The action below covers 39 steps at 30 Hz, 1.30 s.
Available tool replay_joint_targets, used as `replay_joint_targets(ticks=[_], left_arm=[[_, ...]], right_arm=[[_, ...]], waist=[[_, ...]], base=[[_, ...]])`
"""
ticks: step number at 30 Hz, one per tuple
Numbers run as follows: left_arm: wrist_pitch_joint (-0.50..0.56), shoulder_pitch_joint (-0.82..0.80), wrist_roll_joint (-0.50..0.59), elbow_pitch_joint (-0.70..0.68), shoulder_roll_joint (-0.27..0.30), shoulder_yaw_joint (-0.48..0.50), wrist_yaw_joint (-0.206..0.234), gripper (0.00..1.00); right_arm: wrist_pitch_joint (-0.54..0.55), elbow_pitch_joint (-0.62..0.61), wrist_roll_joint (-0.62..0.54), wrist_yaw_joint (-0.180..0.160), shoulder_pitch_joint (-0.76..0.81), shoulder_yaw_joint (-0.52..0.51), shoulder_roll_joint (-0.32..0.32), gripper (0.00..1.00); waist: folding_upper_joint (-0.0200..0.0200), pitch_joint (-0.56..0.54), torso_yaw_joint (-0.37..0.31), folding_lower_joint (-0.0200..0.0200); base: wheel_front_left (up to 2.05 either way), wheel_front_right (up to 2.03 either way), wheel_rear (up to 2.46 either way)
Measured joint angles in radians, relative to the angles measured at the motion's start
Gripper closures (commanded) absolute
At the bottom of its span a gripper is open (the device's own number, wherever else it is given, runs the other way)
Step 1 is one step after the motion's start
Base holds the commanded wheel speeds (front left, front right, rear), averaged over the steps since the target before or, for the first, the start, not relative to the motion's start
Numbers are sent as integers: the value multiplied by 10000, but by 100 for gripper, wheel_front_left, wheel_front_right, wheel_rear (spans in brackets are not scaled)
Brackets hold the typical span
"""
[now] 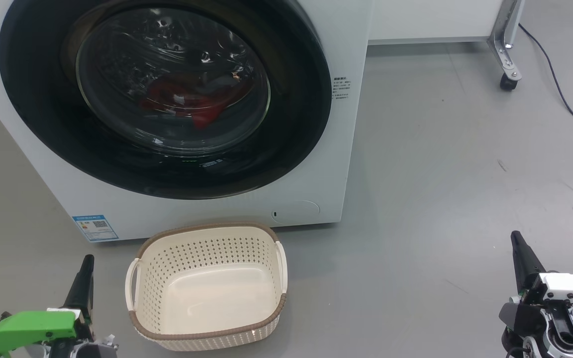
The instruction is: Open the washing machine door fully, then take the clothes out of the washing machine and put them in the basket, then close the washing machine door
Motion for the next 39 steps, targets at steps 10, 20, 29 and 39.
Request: replay_joint_targets(ticks=[10, 20, 29, 39], left_arm=[[0, 0, 0, 0, -2, 2, 0, 100], [0, 0, 0, 0, -2, 4, 0, 100], [0, 0, 0, 0, -2, 4, 0, 100], [0, -1, 0, 0, -4, 6, 0, 100]], right_arm=[[0, 0, -2, 0, 0, -2, 0, 100], [0, 0, -2, 0, 0, -4, 2, 100], [2, 0, -4, 0, 0, -6, 2, 100], [29, 0, -27, 0, 0, -8, 4, 100]], waist=[[0, 0, 0, 0], [0, 0, 0, 0], [0, 0, 0, 0], [1, 0, 0, 0]], base=[[0, 0, 0], [0, 0, 0], [0, 0, 0], [0, 0, 0]])
